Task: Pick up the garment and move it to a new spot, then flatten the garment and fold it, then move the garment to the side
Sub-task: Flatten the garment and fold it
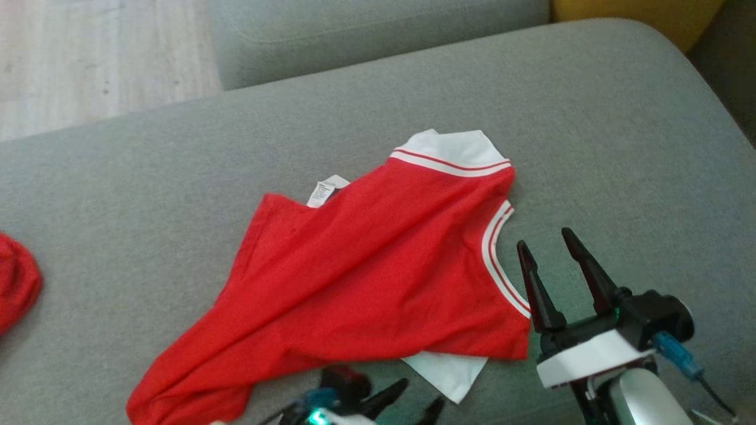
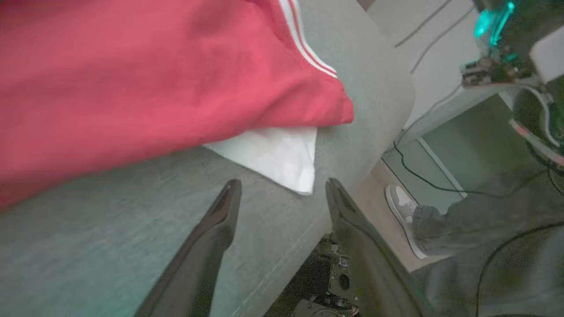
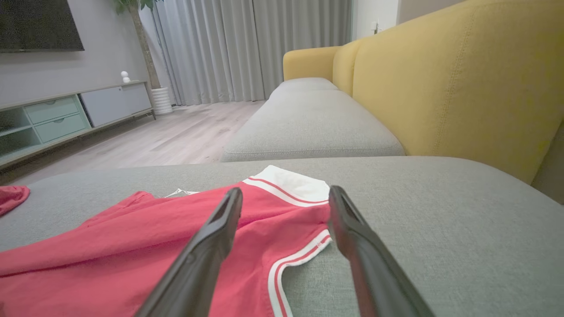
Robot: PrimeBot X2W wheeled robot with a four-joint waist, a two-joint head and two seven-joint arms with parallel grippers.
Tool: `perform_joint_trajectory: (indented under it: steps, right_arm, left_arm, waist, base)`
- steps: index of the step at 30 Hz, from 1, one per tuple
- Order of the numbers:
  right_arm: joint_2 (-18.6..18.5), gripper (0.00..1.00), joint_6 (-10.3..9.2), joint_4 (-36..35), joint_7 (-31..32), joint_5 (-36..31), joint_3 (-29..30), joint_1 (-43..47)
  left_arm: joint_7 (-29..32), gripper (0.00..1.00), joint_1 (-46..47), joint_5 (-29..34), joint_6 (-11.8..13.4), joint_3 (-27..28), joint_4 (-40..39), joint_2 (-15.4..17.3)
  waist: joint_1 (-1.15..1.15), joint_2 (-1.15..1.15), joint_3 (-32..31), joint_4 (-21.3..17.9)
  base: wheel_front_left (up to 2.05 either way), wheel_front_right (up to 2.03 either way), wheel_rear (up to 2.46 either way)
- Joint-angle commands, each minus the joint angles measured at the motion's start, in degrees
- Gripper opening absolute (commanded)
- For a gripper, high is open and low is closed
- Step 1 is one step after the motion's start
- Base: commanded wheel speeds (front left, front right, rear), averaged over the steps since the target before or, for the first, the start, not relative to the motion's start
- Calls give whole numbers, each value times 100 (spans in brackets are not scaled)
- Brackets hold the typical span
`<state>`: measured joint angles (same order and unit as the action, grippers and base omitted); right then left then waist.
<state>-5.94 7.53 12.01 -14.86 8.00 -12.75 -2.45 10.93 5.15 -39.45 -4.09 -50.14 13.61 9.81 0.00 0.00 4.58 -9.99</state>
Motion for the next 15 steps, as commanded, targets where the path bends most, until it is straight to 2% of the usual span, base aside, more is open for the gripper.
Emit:
perform_joint_trajectory:
  steps: [1,7,15]
  right_arm:
    - [-37,100,-4,-197,-14,22,-116,-293]
    - [-43,100,-4,-221,-14,40,-107,-426]
    - [-9,100,-4,-231,-14,59,-97,-558]
  left_arm:
    - [-83,100,297,105,-40,53,-109,-123]
    - [-367,100,950,626,-226,-447,470,-354]
    - [-449,100,1375,853,-294,-899,1198,-464]
  waist:
    - [0,0,89,-88]
    - [0,0,290,-258]
    - [0,0,465,-470]
  base:
    - [0,0,0]
    - [0,0,0]
    - [0,0,0]
